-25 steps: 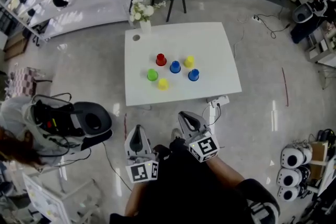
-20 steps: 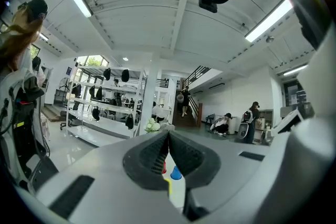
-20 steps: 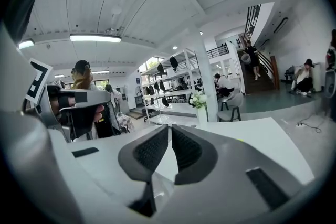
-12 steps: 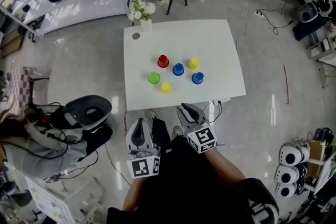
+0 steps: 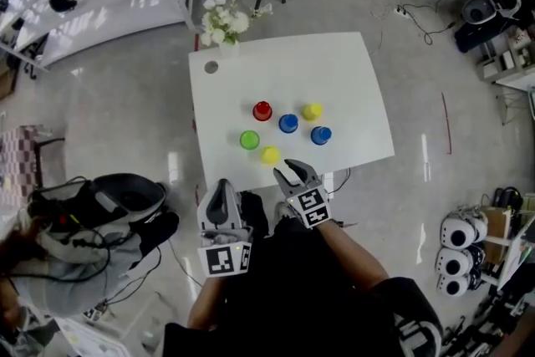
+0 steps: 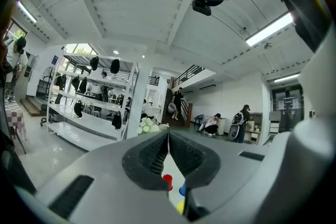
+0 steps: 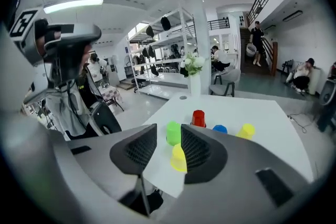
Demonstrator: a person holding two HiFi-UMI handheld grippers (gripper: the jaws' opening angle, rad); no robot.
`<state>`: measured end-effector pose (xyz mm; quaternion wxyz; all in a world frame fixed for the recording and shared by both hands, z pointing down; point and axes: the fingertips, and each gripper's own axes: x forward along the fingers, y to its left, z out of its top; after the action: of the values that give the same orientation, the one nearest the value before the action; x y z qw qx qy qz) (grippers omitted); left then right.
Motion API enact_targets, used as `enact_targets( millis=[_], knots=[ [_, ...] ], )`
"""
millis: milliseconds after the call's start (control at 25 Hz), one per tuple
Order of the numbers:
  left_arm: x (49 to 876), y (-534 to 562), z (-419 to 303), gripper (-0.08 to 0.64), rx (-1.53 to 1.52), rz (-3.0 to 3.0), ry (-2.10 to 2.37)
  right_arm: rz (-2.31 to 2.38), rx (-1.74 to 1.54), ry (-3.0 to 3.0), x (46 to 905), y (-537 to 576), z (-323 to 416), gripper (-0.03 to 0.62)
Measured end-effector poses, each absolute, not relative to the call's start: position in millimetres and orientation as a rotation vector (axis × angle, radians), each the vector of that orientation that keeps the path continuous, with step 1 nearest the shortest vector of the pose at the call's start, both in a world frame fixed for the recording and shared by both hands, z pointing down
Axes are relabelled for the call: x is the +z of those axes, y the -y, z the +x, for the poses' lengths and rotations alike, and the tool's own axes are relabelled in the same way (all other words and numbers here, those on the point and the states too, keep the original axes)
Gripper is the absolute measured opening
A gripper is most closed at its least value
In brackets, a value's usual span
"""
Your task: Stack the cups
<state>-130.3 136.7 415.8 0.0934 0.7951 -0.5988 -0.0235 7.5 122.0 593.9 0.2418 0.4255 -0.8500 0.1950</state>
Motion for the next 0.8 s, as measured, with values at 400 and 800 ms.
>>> enact_targets(
  millis=[400, 800],
  knots=[
    [439, -90, -147, 0.023, -0.066, 2.348, 1.689, 1.075, 0.657, 2.072, 690, -97, -6, 0.238],
    [436, -69, -163, 0.023, -0.072, 2.348, 1.678, 1.020, 0.719, 1.918, 736, -90, -8, 0.268]
  ],
)
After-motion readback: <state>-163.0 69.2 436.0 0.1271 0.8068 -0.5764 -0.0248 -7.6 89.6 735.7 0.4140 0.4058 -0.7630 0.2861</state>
